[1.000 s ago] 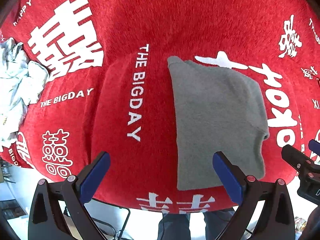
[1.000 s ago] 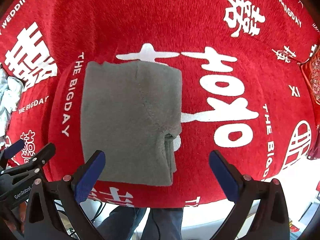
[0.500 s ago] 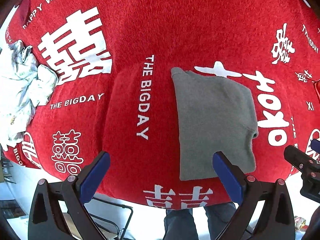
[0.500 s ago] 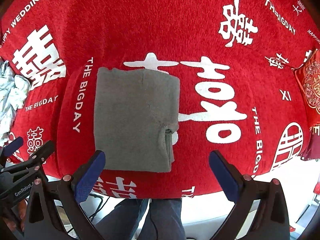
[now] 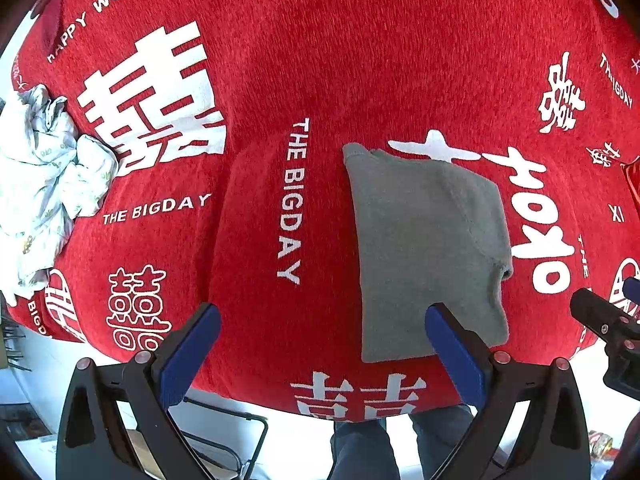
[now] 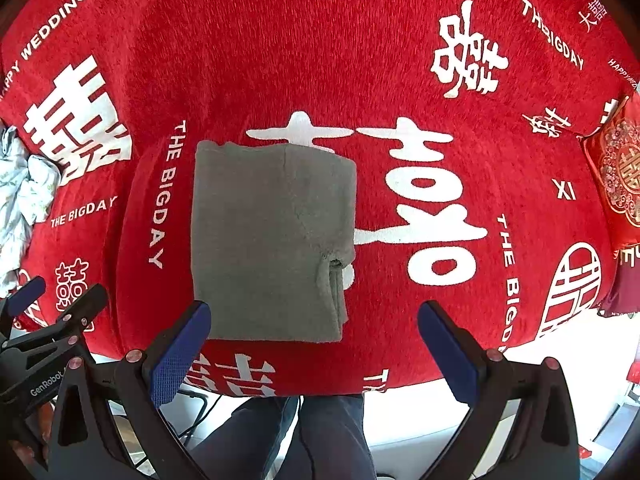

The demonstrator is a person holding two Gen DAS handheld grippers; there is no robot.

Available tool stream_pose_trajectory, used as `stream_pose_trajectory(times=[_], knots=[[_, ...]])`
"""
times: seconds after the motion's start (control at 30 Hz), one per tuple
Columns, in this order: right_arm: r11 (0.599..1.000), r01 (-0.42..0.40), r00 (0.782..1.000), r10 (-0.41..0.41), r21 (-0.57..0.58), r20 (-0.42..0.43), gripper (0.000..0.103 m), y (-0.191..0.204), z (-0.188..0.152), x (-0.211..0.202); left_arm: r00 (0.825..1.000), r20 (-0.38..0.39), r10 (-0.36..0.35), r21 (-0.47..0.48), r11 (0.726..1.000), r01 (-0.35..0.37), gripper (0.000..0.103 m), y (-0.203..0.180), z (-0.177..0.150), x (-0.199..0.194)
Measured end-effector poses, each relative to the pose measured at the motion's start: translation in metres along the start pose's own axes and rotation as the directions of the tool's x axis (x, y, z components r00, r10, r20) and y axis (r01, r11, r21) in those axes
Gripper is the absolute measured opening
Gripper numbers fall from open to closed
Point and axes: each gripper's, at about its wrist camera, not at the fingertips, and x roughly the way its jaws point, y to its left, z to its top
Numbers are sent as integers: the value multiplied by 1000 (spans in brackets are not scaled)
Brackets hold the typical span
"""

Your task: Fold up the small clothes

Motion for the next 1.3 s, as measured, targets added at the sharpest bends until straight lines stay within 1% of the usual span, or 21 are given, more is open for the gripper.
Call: stream_pose_trajectory(times=[1.3], knots=[[1000,14,1000,-14,4,15,103,-1,0,-8,1000,5,-18,3,1000,18,102,4,0,-3]])
